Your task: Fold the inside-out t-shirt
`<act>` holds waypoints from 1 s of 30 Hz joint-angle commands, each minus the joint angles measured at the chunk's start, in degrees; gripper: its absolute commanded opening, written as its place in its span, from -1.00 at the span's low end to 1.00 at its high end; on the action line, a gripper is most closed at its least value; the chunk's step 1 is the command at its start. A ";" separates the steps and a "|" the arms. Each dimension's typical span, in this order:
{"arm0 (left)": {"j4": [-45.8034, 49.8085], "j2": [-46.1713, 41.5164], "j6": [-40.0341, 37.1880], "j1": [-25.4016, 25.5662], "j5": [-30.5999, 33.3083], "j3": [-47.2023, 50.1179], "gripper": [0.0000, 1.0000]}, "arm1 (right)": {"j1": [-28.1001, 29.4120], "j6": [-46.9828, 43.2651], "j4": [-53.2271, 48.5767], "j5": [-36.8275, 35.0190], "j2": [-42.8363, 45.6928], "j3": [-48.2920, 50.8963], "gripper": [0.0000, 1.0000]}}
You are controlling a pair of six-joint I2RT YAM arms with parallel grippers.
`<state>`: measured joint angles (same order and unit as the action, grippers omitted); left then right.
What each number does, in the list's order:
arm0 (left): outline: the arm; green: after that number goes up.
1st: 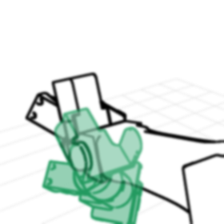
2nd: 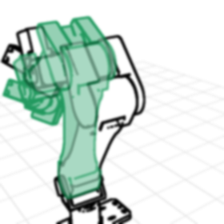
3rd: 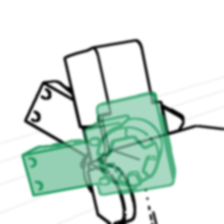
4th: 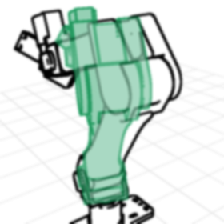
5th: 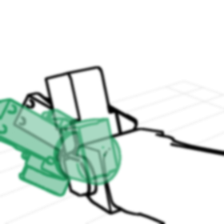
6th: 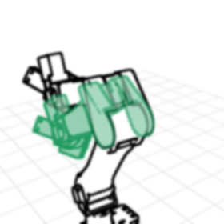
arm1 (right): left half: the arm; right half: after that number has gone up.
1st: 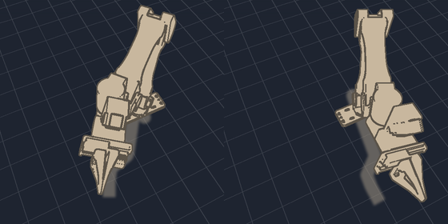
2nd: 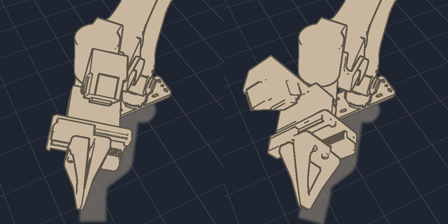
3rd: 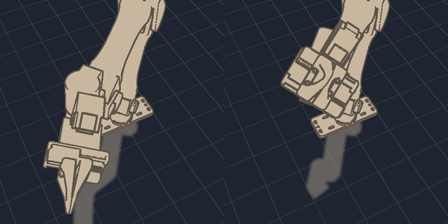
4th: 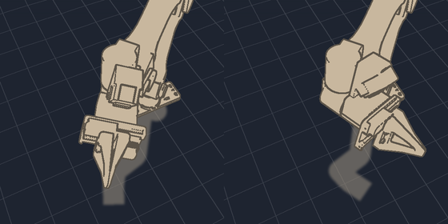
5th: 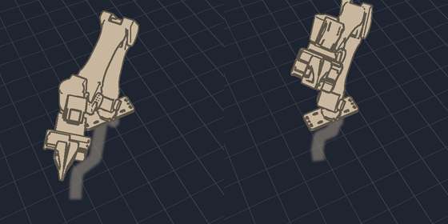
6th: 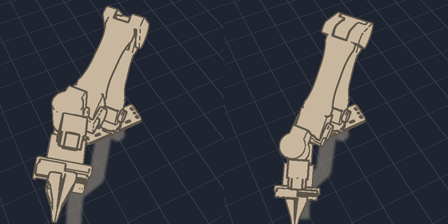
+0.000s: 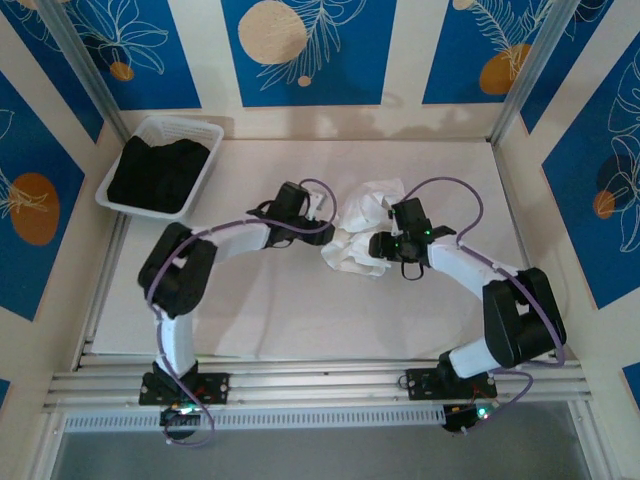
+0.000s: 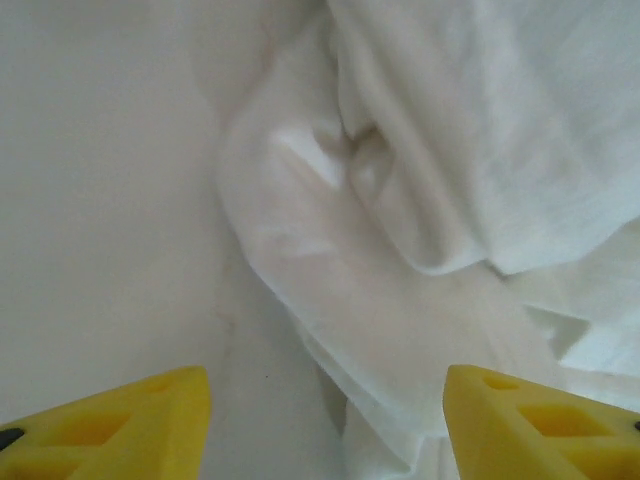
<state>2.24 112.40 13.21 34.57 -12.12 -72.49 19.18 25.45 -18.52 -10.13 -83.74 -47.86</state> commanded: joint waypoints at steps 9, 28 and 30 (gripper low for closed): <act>-1.20 5.76 2.14 -0.15 -7.43 -8.04 -0.92 | 0.03 -2.11 4.24 -0.14 2.33 -1.44 -0.94; 2.55 -45.05 -1.41 -11.18 11.53 -8.02 -1.00 | -9.70 -5.01 -2.42 21.33 27.43 -34.63 -1.00; 5.48 -45.59 -2.69 -11.58 15.10 -8.16 -1.00 | -9.89 -5.56 -3.70 19.06 26.90 -35.45 -1.00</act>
<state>0.67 64.75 13.67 23.27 -4.19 -81.30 9.72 19.70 -20.23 8.82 -55.24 -82.50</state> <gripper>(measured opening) 0.046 0.066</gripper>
